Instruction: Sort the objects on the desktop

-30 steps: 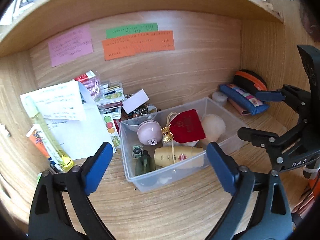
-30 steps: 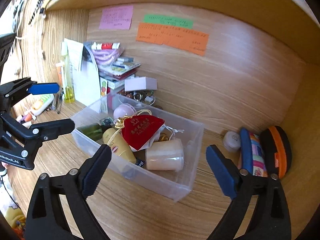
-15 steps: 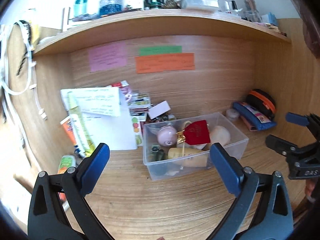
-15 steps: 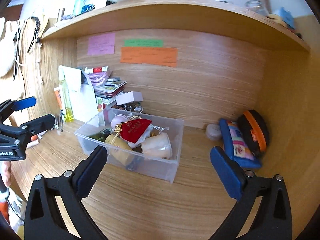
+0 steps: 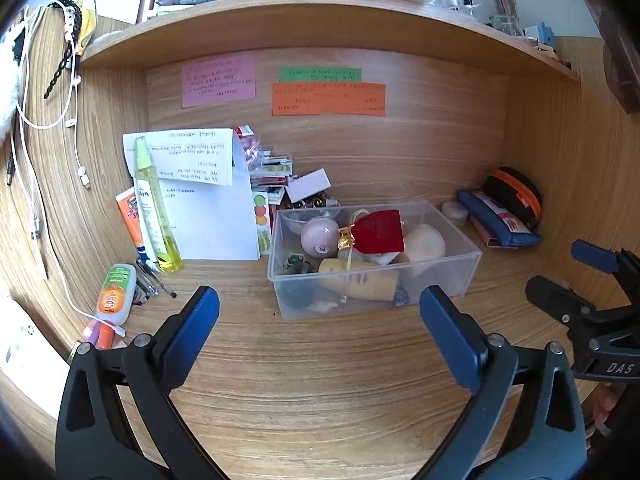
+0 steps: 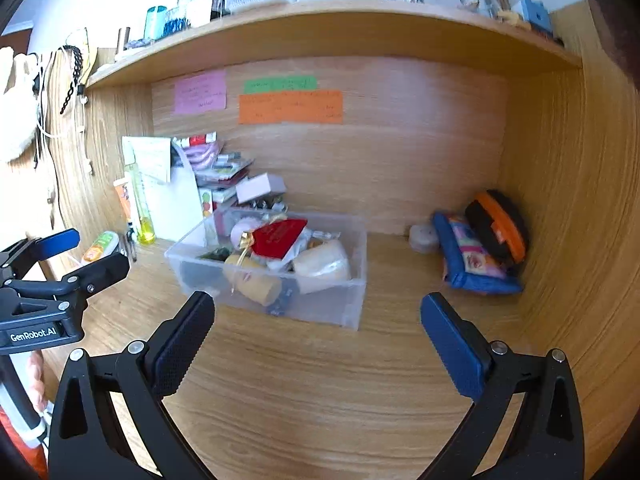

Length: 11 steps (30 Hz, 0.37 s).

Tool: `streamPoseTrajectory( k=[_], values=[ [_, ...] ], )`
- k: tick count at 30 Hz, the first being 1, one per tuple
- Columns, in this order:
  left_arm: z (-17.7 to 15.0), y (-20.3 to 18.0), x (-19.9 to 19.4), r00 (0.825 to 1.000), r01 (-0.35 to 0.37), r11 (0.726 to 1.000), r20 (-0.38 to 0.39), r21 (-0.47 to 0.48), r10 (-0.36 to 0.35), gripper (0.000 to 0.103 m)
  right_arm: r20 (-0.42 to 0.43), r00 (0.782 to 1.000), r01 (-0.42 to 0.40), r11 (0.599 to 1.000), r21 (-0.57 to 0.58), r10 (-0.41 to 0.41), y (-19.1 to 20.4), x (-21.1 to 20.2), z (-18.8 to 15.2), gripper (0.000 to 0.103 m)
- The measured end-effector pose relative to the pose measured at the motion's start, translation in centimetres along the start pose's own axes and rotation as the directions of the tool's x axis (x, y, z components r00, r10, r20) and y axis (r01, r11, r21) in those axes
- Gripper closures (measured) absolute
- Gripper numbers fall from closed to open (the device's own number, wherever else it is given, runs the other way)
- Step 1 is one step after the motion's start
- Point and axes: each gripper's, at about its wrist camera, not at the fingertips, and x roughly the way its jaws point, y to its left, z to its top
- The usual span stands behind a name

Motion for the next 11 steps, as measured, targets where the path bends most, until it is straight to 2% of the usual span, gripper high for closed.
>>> streamPoseTrajectory(
  k=[4, 11],
  values=[
    [0.1, 0.0, 0.4, 0.999, 0.036, 0.999, -0.002, -0.003, -0.036, 0.001, -0.029, 0.999, 0.017, 1.0, -0.005, -0.017, -0.1, 1.0, -0.5, 0.0],
    [0.3, -0.7, 0.6, 0.998, 0.056, 0.998, 0.015, 0.02, -0.056, 0.001, -0.057, 0.998, -0.025, 0.998, 0.054, 0.028, -0.9, 2.1, -0.6, 0.0]
  ],
)
